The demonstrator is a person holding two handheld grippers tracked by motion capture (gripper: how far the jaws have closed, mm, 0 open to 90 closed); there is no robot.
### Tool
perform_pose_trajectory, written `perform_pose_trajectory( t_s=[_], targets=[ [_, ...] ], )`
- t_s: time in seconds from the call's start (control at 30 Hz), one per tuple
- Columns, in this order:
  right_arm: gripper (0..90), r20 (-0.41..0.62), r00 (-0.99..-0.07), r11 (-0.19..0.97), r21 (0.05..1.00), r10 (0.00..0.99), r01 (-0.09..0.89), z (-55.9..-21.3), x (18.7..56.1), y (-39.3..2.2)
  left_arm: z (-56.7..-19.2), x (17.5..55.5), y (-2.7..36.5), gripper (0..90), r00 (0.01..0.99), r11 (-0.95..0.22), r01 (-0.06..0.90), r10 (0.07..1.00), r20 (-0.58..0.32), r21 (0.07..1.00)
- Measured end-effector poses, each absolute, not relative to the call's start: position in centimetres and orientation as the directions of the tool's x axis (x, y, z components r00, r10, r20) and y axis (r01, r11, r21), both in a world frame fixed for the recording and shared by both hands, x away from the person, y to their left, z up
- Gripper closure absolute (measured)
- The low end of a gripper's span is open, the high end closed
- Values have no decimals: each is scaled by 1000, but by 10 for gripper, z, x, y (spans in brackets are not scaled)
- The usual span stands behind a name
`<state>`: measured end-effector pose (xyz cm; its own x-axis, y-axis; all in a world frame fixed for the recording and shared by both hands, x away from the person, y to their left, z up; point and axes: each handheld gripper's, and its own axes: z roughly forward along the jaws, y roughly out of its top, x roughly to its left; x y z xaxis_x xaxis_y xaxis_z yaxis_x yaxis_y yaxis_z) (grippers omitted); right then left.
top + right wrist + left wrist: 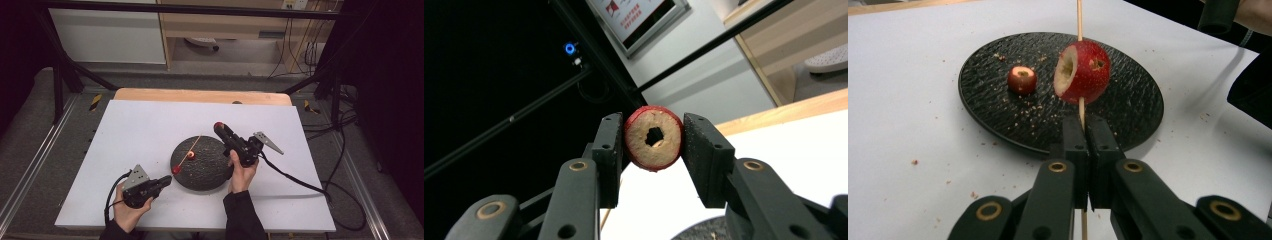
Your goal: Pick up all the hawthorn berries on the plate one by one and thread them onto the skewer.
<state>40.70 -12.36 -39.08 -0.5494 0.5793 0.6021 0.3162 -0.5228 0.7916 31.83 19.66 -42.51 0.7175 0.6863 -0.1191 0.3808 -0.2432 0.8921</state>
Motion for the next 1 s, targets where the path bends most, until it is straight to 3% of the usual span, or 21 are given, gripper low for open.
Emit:
perform_pose_trajectory(
  t_s=[1.0],
  targets=[
    [616, 611, -572, -604, 762, 548, 235, -381, 411, -130, -407, 324, 154, 884, 751, -209, 335, 648, -127, 919]
  ],
)
